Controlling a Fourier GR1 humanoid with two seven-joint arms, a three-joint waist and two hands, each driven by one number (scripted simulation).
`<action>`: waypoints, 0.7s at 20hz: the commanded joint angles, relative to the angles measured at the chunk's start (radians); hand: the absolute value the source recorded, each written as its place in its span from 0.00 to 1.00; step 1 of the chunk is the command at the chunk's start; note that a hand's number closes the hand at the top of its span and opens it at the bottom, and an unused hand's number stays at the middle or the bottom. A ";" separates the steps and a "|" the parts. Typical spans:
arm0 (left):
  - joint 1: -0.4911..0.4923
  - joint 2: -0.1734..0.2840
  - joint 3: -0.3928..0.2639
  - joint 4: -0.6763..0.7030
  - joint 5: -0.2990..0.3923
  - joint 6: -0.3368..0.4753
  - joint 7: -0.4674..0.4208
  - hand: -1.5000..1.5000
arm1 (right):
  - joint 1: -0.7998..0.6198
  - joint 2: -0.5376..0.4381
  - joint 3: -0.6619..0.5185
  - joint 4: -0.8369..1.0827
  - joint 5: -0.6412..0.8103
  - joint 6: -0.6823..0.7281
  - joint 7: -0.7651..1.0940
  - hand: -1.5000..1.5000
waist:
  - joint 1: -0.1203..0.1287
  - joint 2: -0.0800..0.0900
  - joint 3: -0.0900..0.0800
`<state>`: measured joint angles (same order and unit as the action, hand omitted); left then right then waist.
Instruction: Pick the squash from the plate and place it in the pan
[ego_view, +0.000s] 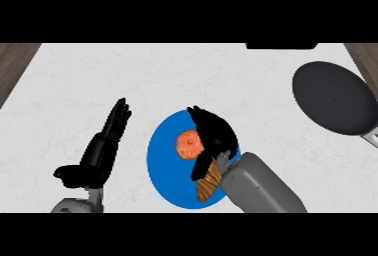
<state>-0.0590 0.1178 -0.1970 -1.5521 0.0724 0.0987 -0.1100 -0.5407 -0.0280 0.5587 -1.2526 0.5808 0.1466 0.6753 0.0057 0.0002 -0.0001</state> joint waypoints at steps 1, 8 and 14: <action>0.011 -0.010 0.020 0.022 -0.013 -0.027 -0.030 0.50 | 0.055 0.027 -0.037 0.022 0.061 0.003 -0.044 0.00 | -0.003 0.000 0.000; 0.006 -0.023 0.040 -0.037 -0.015 -0.037 0.047 0.50 | 0.046 0.028 0.003 0.041 0.017 -0.106 -0.059 0.00 | 0.000 0.000 0.000; 0.009 -0.009 0.071 -0.036 -0.020 -0.072 0.033 0.50 | -0.029 0.028 -0.005 0.218 -0.005 -0.125 -0.096 0.00 | 0.003 0.001 0.000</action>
<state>-0.0380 0.0960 -0.1553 -1.5756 0.0447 0.0481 -0.0975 -0.5375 -0.0011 0.5454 -1.0994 0.5911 0.0314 0.5743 0.0073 0.0007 0.0000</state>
